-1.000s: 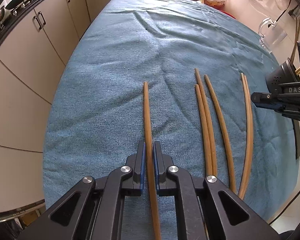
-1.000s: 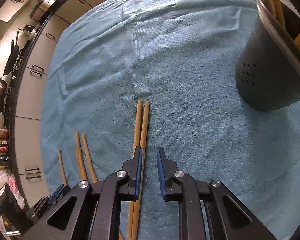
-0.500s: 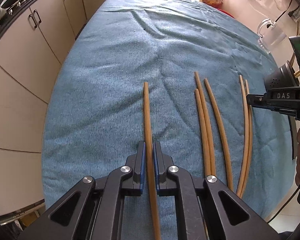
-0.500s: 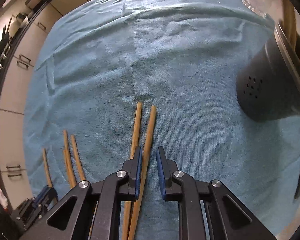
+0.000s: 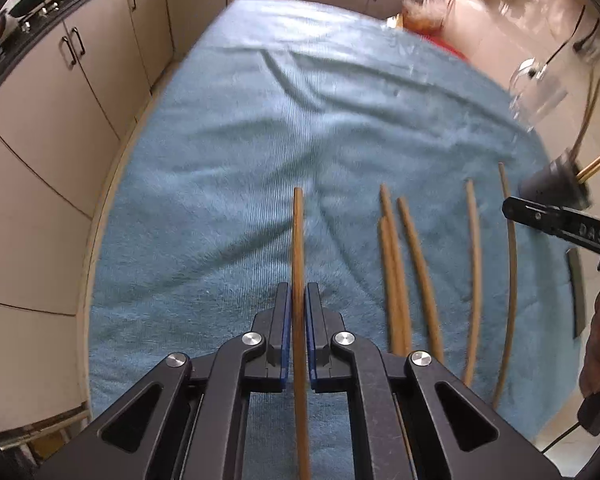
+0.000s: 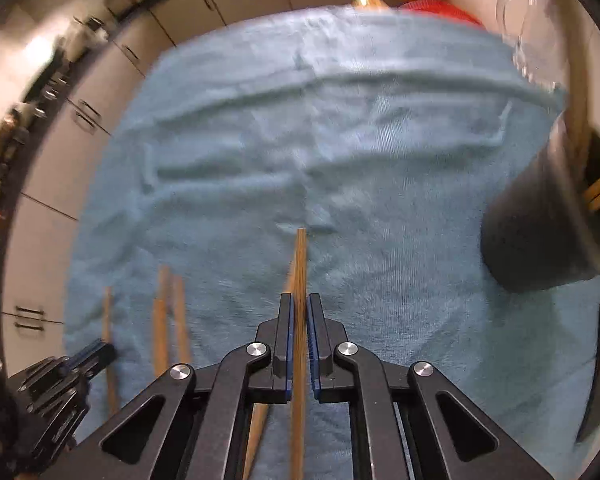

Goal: Organize utensils
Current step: 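Close the right tool on a wooden chopstick while the left tool holds its own, then lift both held chopsticks upright and carry them over the black cup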

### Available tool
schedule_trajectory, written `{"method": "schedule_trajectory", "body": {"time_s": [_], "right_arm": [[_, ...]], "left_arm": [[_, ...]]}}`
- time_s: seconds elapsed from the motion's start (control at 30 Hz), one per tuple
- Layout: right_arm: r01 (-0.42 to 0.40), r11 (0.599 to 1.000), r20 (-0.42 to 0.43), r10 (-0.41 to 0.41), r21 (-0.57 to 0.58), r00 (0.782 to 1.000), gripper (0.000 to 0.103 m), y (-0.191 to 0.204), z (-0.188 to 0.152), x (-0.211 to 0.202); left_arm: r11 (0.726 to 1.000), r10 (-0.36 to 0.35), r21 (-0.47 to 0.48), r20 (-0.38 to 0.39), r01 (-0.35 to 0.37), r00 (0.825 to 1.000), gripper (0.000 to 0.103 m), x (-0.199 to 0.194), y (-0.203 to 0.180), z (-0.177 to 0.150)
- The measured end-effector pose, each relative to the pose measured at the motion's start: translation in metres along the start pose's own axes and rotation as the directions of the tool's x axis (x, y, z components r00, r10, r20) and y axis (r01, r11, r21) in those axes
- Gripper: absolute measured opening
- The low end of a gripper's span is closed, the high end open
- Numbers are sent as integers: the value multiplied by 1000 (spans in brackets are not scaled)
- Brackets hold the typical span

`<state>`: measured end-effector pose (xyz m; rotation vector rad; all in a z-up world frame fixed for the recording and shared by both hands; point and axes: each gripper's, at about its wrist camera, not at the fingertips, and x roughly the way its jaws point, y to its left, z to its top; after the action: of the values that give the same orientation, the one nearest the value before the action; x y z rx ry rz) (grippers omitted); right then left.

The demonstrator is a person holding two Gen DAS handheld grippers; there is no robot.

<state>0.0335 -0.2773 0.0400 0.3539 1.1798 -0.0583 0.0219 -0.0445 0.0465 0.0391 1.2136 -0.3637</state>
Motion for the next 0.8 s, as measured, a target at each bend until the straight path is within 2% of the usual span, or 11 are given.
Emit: {"method": "schedule_trajectory", "body": {"time_s": [0.13,0.33,0.5,0.8], "right_arm": [[-62,997,116,66,-35,991,6,8,-3,-43],[-106,989,267,130,-104,955,6,16,-26,-106],[-127,983,348,167,-135,922,6,15,-44,-134],[-161,977,389,205,-143,898,6,-1,-57,-158]], "left_arm": [[1000,-4,-7,102,5,995,6,-36,-1,3],[1000,-3,-14,229,6,973,6,-85,-10,9],[1000,3,-4,279,-2,960,6,-108,-21,8],[1000,18,9,305,-22,952,6,-128,-40,2]]}}
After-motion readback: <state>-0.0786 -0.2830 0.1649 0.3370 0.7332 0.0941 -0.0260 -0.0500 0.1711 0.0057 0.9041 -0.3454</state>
